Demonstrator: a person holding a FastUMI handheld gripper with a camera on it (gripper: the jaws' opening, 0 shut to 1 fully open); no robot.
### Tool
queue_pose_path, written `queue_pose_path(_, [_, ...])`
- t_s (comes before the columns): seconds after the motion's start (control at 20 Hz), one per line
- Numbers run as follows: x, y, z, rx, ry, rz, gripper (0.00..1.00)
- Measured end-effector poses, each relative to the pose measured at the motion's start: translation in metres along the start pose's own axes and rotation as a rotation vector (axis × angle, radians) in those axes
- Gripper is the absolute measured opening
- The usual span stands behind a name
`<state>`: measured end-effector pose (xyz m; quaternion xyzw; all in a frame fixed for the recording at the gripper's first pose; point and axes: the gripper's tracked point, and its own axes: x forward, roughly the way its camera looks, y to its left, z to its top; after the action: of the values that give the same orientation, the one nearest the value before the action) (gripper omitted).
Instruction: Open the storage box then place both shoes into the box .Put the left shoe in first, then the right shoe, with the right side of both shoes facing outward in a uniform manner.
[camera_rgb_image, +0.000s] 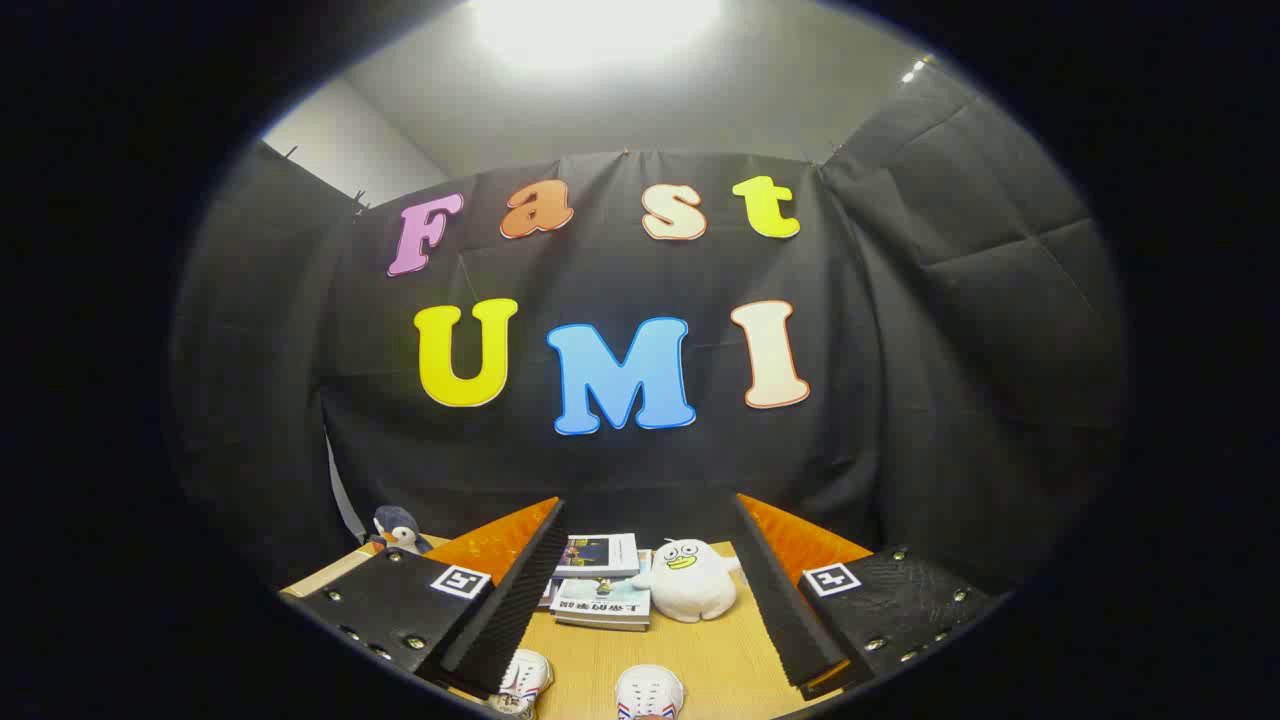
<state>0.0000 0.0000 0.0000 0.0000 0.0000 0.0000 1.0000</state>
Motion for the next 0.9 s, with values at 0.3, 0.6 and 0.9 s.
queue_pose_path(0.3, [-0.001,0.002,0.005,0.034,-0.016,0.01,0.98])
queue_pose_path(0.6, [-0.002,-0.003,0.011,0.028,-0.029,-0.008,0.98])
queue_pose_path(0.9, [-0.002,0.002,0.004,0.037,-0.008,0.007,0.98])
